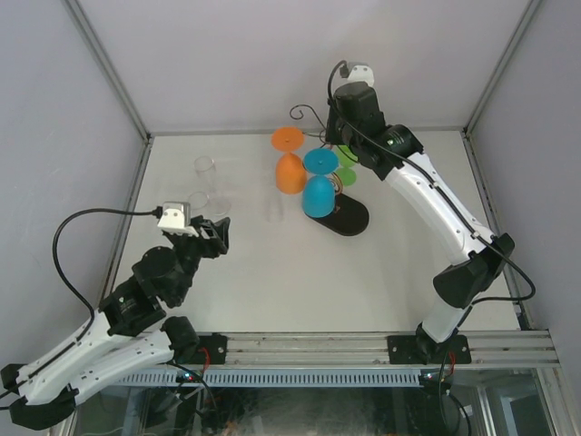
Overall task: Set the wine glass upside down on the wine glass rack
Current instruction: Turn the wine glass upside down at the wine rack, then pick up the wine rack from the center of the board.
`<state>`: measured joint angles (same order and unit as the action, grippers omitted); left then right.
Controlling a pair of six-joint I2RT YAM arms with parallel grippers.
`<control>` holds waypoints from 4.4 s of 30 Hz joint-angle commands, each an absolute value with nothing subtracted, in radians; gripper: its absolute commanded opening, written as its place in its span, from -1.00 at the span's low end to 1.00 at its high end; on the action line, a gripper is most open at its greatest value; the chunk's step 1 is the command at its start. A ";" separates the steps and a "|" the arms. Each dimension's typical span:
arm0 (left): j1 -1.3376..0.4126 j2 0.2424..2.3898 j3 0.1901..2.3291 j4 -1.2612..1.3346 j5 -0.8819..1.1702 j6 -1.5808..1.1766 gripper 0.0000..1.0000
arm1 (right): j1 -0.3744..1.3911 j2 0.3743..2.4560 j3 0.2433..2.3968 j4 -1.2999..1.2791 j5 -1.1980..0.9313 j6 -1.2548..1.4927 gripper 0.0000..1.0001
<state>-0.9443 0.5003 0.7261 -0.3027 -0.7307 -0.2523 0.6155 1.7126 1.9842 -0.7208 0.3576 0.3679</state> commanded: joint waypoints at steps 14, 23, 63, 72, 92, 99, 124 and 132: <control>-0.948 0.478 0.798 -0.398 -0.762 -0.190 0.35 | 0.570 1.519 1.777 -0.565 0.277 0.416 -0.73; -0.948 0.464 0.790 -0.409 -0.764 -0.181 0.35 | 0.548 1.470 1.731 -0.560 0.240 0.410 -0.27; -0.943 0.489 0.776 -0.467 -0.785 -0.175 0.53 | -0.175 1.449 0.794 0.789 -0.370 0.377 0.84; -0.937 0.502 0.772 -0.466 -0.747 -0.190 0.54 | -0.117 1.707 0.823 0.970 -0.625 0.008 0.89; -0.919 0.527 0.760 -0.449 -0.727 -0.174 0.56 | -0.039 2.014 1.048 1.138 -0.976 -0.036 0.92; -0.902 0.539 0.759 -0.443 -0.710 -0.173 0.55 | -0.013 2.075 1.105 1.183 -0.949 -0.011 0.92; -0.867 0.564 0.755 -0.434 -0.685 -0.169 0.55 | 0.057 2.220 1.338 1.081 -0.896 -0.071 0.93; -0.862 0.564 0.756 -0.432 -0.680 -0.167 0.55 | 0.077 2.227 1.388 0.977 -0.917 -0.129 0.90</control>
